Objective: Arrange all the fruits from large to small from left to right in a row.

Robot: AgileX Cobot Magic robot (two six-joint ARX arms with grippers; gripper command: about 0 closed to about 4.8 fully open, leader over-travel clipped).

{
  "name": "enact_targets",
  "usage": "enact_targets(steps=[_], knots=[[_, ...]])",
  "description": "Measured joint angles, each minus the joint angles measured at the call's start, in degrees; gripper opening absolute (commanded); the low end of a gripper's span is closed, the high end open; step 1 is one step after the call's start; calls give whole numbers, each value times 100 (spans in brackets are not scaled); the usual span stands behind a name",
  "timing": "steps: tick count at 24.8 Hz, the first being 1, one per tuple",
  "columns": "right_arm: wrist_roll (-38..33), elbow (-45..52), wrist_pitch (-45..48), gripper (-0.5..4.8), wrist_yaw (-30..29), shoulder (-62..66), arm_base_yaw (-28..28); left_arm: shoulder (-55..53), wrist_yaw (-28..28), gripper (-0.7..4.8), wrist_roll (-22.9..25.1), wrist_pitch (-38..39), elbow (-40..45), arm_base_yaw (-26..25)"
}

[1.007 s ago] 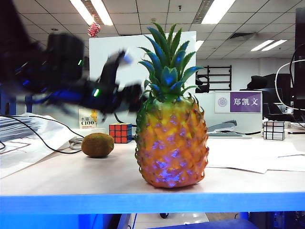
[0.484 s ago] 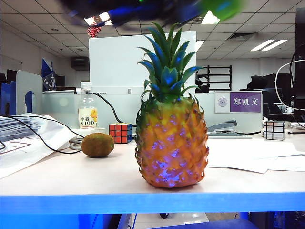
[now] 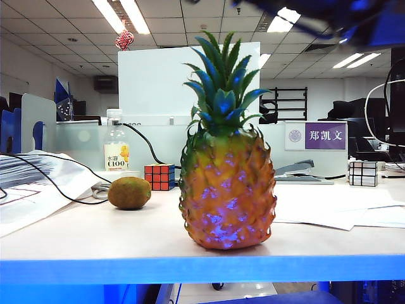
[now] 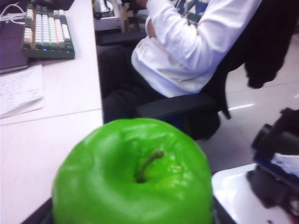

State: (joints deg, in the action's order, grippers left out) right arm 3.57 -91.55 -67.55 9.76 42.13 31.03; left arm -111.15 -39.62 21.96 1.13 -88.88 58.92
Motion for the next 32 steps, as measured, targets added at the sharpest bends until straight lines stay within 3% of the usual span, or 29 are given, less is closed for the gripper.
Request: enact_targets(steps=[5, 8, 12, 18, 26, 28, 32], knots=[[-291, 2, -249, 17, 59, -466, 0, 2, 1550, -5, 179, -15, 0, 752], [-323, 0, -308, 17, 59, -621, 0, -13, 2544, -5, 26, -367, 4, 933], [-361, 0, -518, 17, 59, -704, 0, -133, 3801, -5, -518, -1158, 2, 975], [-422, -2, -678, 17, 59, -809, 0, -527, 4857, -5, -1606, -1447, 0, 994], [-422, -129, -898, 17, 57, -903, 0, -1071, 6677, -5, -1803, -1930, 9, 1626], [-422, -184, -1014, 17, 68, -911, 0, -1169, 6985, -5, -2146, -2173, 11, 1641], [-422, -254, -1204, 17, 66, -975, 0, -1311, 8338, -5, -3161, -2575, 9, 1497]])
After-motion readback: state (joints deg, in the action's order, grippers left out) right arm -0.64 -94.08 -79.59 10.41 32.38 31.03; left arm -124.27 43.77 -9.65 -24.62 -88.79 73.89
